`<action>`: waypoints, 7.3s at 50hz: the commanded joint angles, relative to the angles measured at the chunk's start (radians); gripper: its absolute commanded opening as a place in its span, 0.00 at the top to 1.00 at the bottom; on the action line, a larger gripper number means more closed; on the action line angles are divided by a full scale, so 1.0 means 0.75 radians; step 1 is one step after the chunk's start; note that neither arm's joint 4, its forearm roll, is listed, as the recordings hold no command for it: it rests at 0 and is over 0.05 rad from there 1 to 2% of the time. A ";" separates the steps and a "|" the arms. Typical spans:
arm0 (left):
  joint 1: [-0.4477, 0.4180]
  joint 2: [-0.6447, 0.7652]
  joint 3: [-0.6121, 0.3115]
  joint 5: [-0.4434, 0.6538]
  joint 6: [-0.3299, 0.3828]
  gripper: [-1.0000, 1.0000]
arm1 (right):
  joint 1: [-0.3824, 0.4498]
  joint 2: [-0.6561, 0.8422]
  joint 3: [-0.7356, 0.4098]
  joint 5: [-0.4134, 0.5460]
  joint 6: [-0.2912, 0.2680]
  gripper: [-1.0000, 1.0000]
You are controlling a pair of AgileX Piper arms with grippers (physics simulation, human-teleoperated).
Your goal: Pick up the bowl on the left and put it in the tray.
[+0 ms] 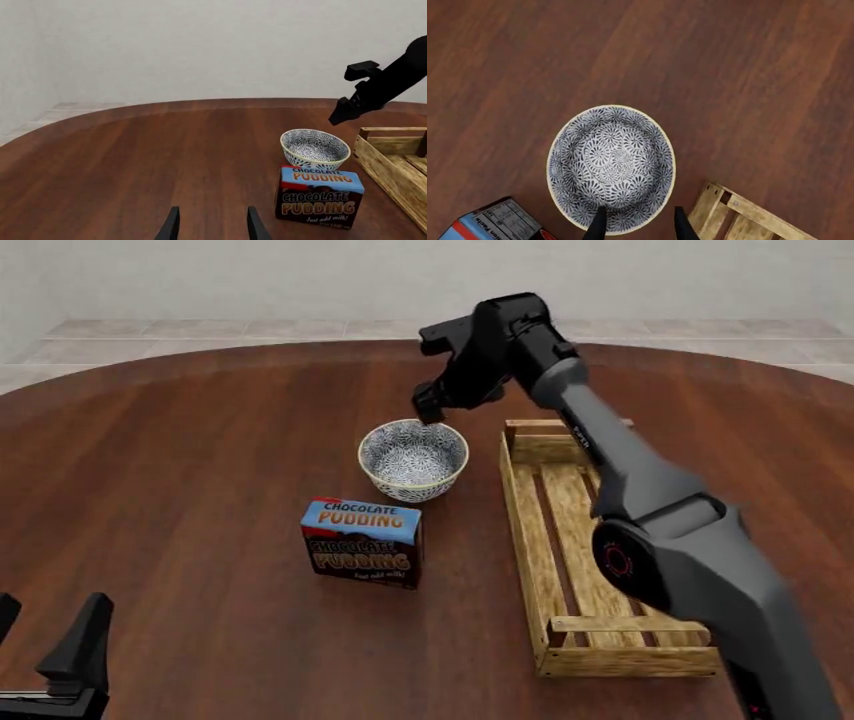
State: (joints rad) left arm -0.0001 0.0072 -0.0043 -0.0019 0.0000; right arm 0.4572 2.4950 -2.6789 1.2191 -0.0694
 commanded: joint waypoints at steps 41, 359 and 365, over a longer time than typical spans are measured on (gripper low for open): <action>0.000 0.000 0.000 0.000 0.000 0.00 | -0.054 0.118 -0.101 0.000 0.049 0.00; 0.000 0.000 0.000 0.000 0.000 0.00 | -0.275 -1.052 1.043 -0.429 0.038 1.00; 0.001 0.000 0.000 0.000 0.000 0.00 | -0.275 -1.073 1.083 -0.443 0.058 1.00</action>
State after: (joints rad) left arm 0.0000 0.0073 -0.0043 -0.0019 0.0000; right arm 0.2528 1.7383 -1.9391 0.9204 -0.0465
